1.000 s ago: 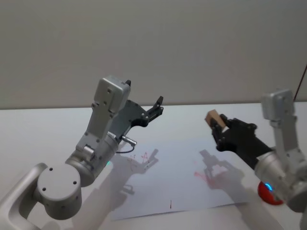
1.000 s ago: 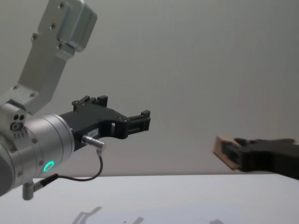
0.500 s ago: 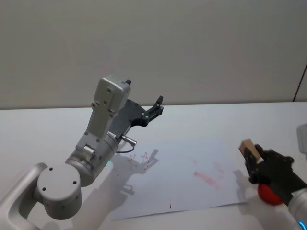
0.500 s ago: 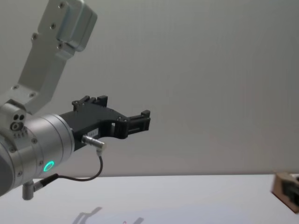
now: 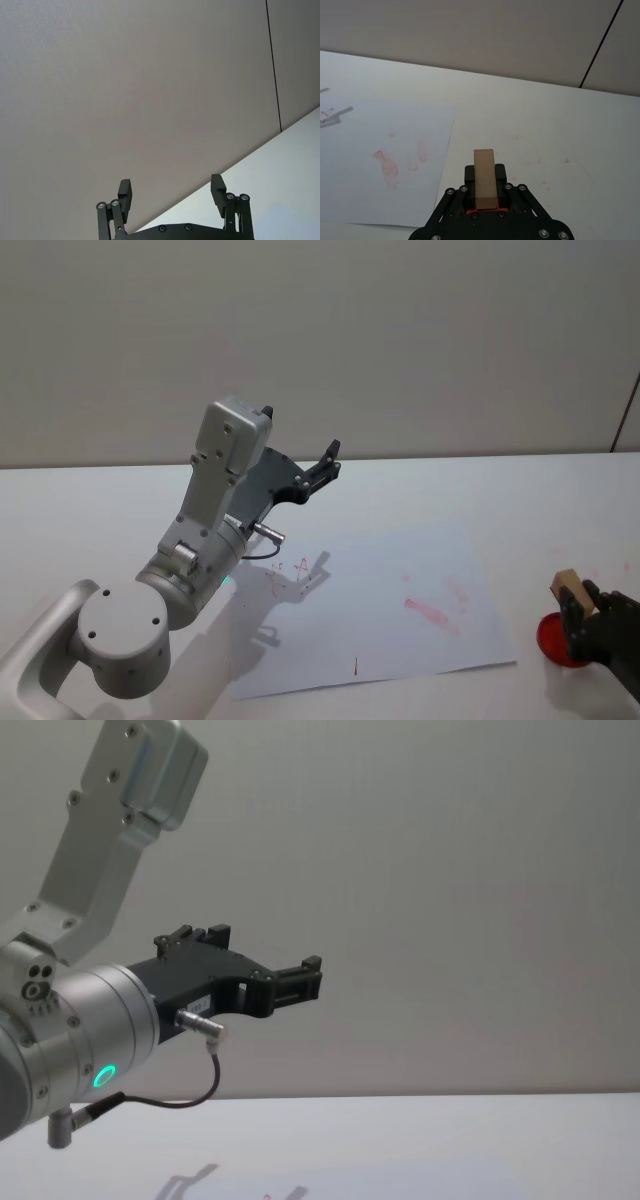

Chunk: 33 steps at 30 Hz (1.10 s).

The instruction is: Use the one hand to pick up the stamp and affix it onto the A4 paper.

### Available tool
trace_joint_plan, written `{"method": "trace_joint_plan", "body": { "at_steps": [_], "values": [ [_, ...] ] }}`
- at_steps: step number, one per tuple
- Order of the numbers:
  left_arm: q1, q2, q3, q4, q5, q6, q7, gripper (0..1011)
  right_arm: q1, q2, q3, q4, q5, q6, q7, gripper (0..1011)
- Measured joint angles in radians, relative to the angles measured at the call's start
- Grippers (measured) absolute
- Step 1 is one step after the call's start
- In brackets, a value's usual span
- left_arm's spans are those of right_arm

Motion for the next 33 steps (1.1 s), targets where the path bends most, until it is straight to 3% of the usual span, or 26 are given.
{"method": "trace_joint_plan", "body": {
  "at_steps": [27,29,33],
  "values": [
    [0.000,0.000,0.000,0.000,0.000,0.000,0.000,1001,-0.007,-0.013,0.005,0.038,-0.016,0.061,0.027,218],
    [0.000,0.000,0.000,0.000,0.000,0.000,0.000,1001,-0.006,-0.014,0.005,0.041,-0.019,0.063,0.028,240],
    [0.000,0.000,0.000,0.000,0.000,0.000,0.000,1001,-0.006,-0.016,0.006,0.044,-0.022,0.065,0.030,378]
  ]
}}
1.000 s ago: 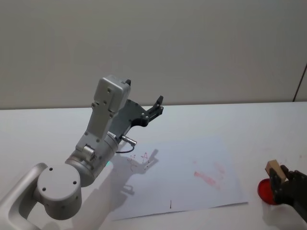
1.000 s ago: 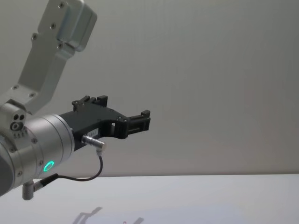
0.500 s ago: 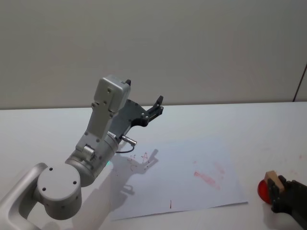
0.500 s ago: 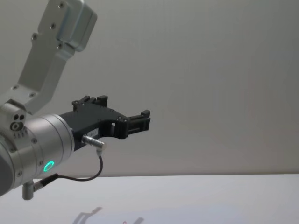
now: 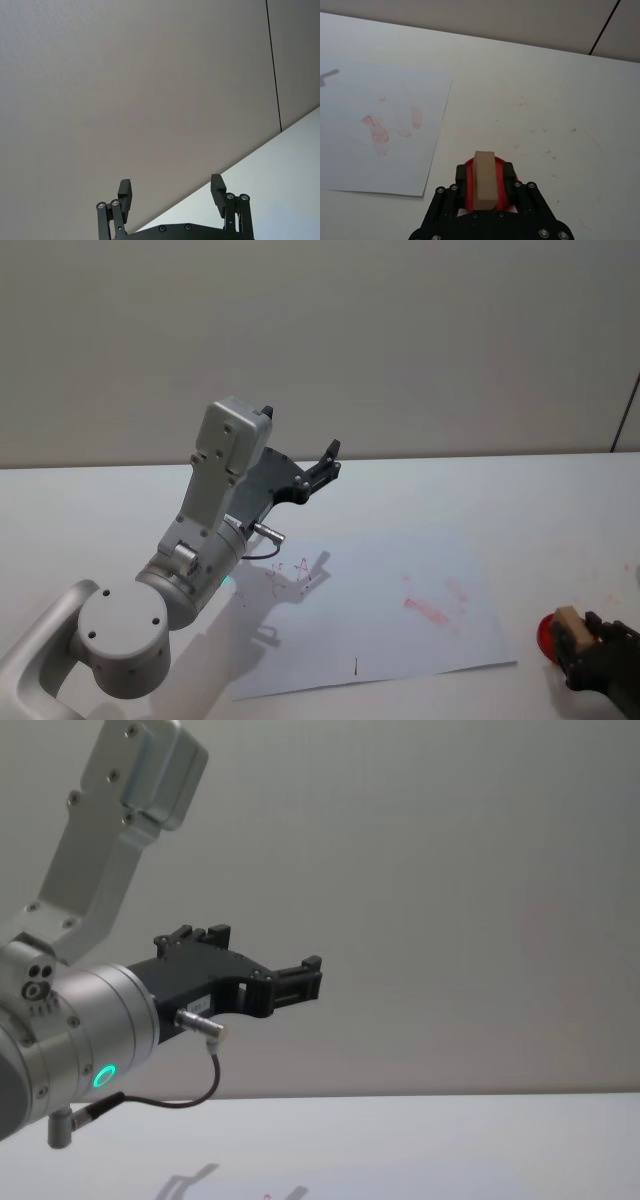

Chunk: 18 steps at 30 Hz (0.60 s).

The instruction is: Use the one hand to pick up the stamp and affix it onto the A4 paper.

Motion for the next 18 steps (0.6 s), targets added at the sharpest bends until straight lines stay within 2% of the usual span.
{"method": "trace_joint_plan", "body": {
  "at_steps": [1,2,11,12,15,17,18],
  "values": [
    [0.000,0.000,0.000,0.000,0.000,0.000,0.000,1001,0.000,0.000,0.000,0.001,-0.001,0.001,0.001,378],
    [0.000,0.000,0.000,0.000,0.000,0.000,0.000,1001,0.000,-0.001,0.000,0.001,-0.002,0.001,0.001,459],
    [0.000,0.000,0.000,0.000,0.000,0.000,0.000,1001,0.001,-0.002,0.000,0.005,-0.006,0.003,0.003,725],
    [0.000,0.000,0.000,0.000,0.000,0.000,0.000,1001,0.001,-0.002,0.000,0.005,-0.007,0.004,0.003,782],
    [0.000,0.000,0.000,0.000,0.000,0.000,0.000,1001,0.002,-0.002,0.000,0.006,-0.007,0.004,0.004,837],
    [0.000,0.000,0.000,0.000,0.000,0.000,0.000,1001,0.002,-0.003,0.000,0.006,-0.008,0.004,0.004,915],
    [0.000,0.000,0.000,0.000,0.000,0.000,0.000,1001,0.002,-0.003,0.000,0.006,-0.008,0.004,0.004,915]
  ]
}}
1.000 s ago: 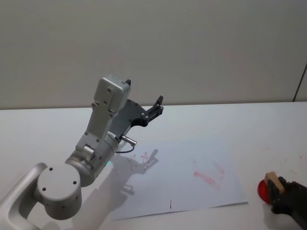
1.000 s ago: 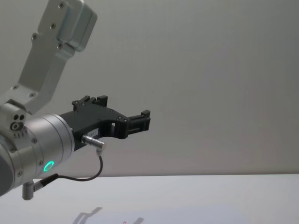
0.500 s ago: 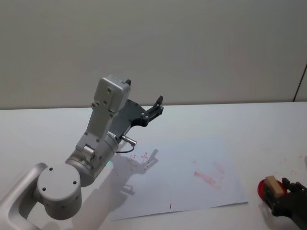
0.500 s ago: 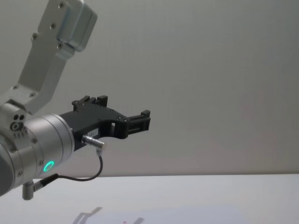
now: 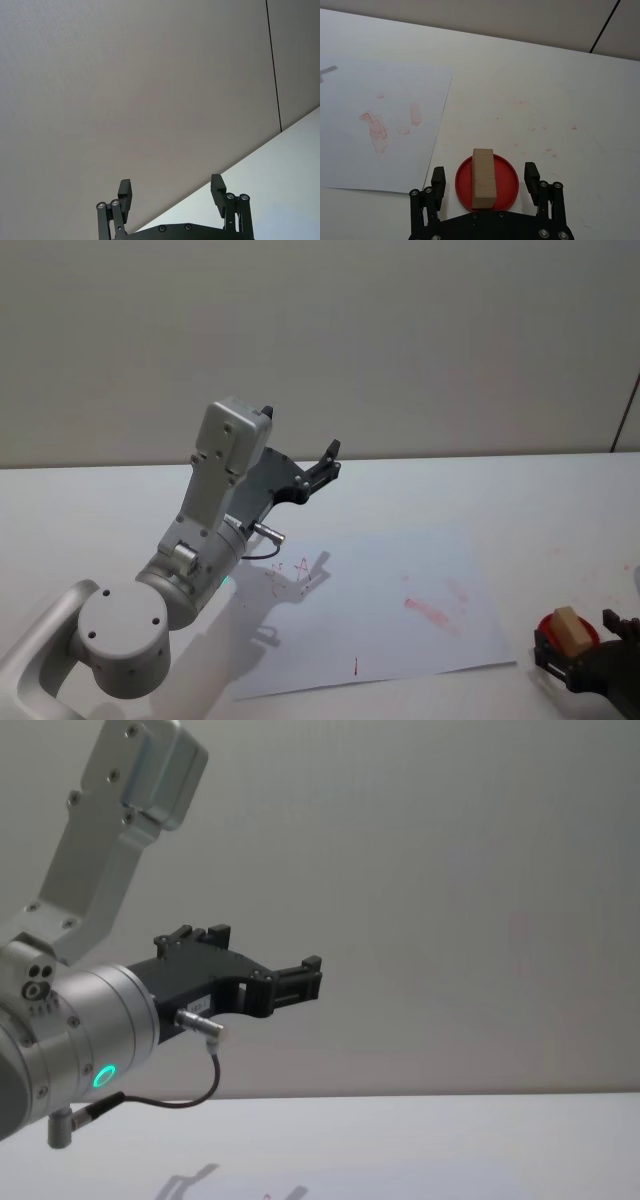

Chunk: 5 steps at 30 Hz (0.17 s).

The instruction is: Use the one hand to pick up the stamp and affix it onto the A4 paper.

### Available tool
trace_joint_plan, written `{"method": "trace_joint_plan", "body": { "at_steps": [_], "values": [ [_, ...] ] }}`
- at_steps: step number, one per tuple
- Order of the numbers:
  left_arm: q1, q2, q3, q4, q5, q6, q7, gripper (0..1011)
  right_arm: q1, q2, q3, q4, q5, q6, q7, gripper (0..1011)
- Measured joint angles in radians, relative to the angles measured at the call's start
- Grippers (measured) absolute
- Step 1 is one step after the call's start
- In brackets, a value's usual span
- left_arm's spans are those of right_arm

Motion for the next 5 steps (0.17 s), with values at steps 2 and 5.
{"method": "trace_joint_plan", "body": {
  "at_steps": [2,5],
  "values": [
    [0.000,0.000,0.000,0.000,0.000,0.000,0.000,1001,0.000,0.000,0.000,0.000,0.000,0.000,0.000,998],
    [0.000,0.000,0.000,0.000,0.000,0.000,0.000,1001,0.000,0.000,0.000,0.000,-0.001,0.000,0.000,1001]
  ]
}}
